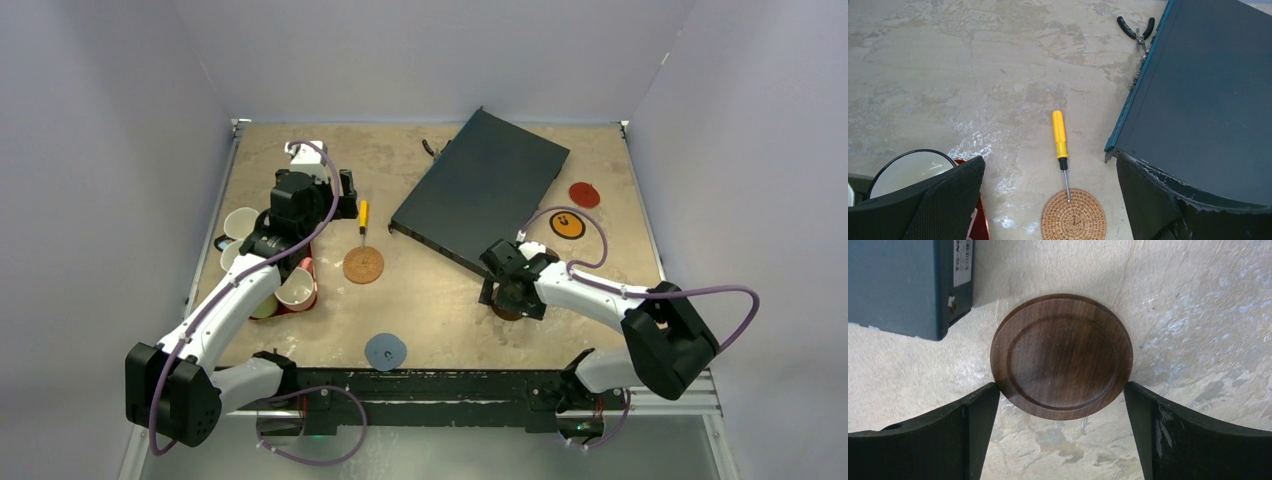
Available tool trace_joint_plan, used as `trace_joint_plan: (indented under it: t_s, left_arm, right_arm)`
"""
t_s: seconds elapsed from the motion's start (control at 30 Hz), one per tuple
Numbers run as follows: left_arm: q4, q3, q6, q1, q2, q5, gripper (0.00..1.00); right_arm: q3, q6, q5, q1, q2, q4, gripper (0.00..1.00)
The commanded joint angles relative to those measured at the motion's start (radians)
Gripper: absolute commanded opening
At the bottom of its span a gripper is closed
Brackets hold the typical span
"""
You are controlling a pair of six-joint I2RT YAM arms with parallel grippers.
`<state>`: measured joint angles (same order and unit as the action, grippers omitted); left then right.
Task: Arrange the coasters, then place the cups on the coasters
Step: Move the coaster to the center of the board.
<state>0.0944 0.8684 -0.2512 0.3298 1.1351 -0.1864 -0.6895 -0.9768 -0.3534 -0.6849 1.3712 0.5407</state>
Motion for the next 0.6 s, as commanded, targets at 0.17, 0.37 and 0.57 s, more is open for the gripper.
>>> trace_joint_plan:
  t_s: [0.17, 0.37, 0.57]
  left_arm:
    - [-0.024, 0.022, -0.016, 0.008, -0.006, 0.012, 0.99]
    - [-0.023, 0.023, -0.017, 0.008, -0.008, 0.015, 0.99]
    - [-0.024, 0.023, -0.018, 0.010, -0.008, 0.016, 0.99]
  right_arm:
    - [0.032, 0.032, -0.034, 0.046, 0.002, 0.031, 0.98]
    - [0.029, 0.021, -0.046, 0.054, 0.011, 0.041, 0.98]
    - [0.033, 0.012, -0.051, 0.061, 0.008, 0.044, 0.98]
